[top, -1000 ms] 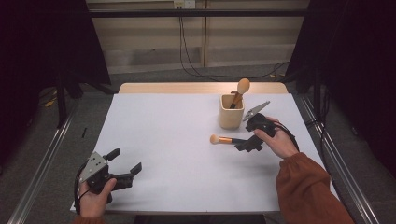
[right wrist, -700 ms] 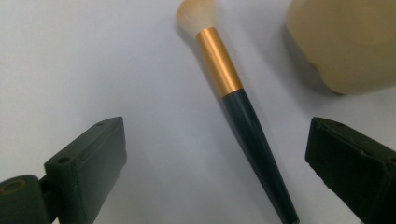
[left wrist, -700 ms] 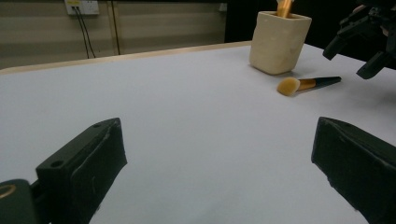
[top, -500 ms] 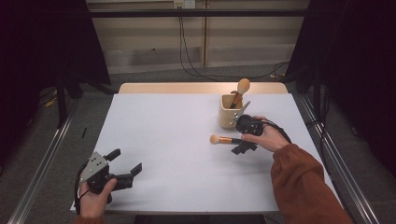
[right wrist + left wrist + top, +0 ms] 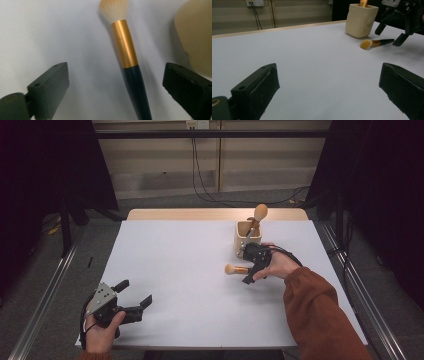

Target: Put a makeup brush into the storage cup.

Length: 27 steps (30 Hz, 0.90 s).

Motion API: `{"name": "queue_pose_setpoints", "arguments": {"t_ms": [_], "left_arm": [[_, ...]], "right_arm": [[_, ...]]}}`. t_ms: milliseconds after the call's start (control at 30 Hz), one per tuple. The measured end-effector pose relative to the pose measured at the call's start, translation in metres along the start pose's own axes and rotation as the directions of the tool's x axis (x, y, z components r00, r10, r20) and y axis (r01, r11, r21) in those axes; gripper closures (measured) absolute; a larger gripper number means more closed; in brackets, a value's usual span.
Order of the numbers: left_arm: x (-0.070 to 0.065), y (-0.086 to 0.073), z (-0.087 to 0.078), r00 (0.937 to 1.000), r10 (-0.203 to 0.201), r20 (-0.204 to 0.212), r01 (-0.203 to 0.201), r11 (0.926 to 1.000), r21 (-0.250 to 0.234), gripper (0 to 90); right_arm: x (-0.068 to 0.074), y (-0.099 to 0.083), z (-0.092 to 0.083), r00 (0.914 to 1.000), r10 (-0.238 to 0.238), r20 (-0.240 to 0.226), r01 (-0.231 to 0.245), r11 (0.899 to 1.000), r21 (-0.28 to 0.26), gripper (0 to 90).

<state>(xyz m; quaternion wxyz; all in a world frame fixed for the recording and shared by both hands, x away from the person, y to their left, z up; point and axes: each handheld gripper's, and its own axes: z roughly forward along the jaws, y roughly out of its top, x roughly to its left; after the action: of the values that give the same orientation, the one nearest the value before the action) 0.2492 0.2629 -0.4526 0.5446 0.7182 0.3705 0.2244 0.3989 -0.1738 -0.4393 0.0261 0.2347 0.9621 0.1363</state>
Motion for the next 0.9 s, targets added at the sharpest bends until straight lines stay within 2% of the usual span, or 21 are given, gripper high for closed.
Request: {"name": "queue_pose_setpoints", "arguments": {"t_ms": [67,100,133,367,433,600,633,700,867,900], "left_arm": [[-0.001,0.0,0.001,1.0,0.002,0.001,-0.002,1.0,0.0,2.6],[-0.001,0.0,0.0,1.0,0.005,0.003,-0.005,1.0,0.001,2.6],[-0.001,0.0,0.0,1.0,0.006,0.003,-0.006,1.0,0.0,2.6],[-0.002,-0.001,0.001,1.0,-0.003,0.007,0.003,1.0,0.004,2.7],[-0.003,0.0,0.001,0.9998,0.008,0.016,-0.009,0.9999,0.009,2.7],[-0.003,-0.001,0.001,0.9998,0.011,0.016,-0.011,0.9999,0.01,2.7],[-0.003,-0.001,0.001,0.9998,0.011,0.016,-0.012,0.9999,0.01,2.7],[-0.003,-0.001,0.002,0.9998,0.012,0.015,-0.013,0.9999,0.011,2.6],[-0.003,0.0,0.004,0.9997,0.011,0.023,-0.012,0.9998,0.013,2.3],[-0.003,0.0,0.003,0.9997,0.011,0.021,-0.012,0.9999,0.012,2.3]], "right_arm": [[-0.002,0.003,0.001,0.9994,-0.003,-0.035,0.003,1.0,0.007,21.3],[-0.002,0.006,0.002,0.999,-0.002,-0.044,0.003,1.0,0.016,23.1],[-0.003,0.007,0.003,0.9988,-0.015,-0.048,0.016,1.0,0.021,25.0],[-0.008,0.018,0.01,0.998,-0.013,-0.061,0.015,1.0,0.023,37.6],[-0.009,0.019,0.012,0.9976,-0.014,-0.068,0.016,1.0,0.026,44.8],[-0.013,0.021,0.017,0.9962,-0.005,-0.087,0.008,0.999,0.04,49.7],[-0.013,0.021,0.018,0.9963,0.001,-0.086,0.003,0.999,0.051,50.9],[-0.015,0.021,0.019,0.9968,-0.007,-0.08,0.01,0.999,0.037,54.4],[-0.017,0.024,0.019,0.997,-0.001,-0.078,0.005,0.999,0.045,61.1],[-0.017,0.024,0.02,0.9974,-0.013,-0.07,0.017,0.999,0.049,61.7]]}}
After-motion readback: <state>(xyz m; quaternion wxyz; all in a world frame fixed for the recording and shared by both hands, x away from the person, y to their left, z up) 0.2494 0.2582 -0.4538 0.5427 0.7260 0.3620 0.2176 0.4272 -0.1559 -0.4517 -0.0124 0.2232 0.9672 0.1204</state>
